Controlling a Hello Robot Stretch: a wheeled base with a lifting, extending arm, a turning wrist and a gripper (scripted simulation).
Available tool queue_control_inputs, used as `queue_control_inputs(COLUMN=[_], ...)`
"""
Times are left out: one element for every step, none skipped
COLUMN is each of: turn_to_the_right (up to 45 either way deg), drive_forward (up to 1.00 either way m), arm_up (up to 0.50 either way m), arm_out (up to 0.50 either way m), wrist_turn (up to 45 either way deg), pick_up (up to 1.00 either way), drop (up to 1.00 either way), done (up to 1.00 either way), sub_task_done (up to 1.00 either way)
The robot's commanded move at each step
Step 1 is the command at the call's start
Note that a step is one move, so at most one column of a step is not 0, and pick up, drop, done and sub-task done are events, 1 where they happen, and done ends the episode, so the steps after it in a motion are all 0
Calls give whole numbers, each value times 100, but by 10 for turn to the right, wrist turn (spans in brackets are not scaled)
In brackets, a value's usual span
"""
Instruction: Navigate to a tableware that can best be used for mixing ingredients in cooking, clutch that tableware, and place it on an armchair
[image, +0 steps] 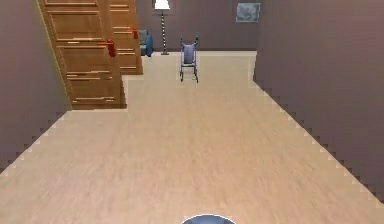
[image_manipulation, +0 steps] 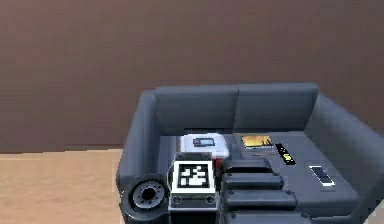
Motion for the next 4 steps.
queue_control_inputs(turn_to_the_right=[0,-90,0,0], drive_forward=[20,0,100,100], arm_up=[0,0,0,0], arm_out=[0,0,0,0], wrist_turn=[0,0,0,0], pick_up=[0,0,0,0], drop=[0,0,0,0], done=[0,0,0,0], sub_task_done=[0,0,0,0])
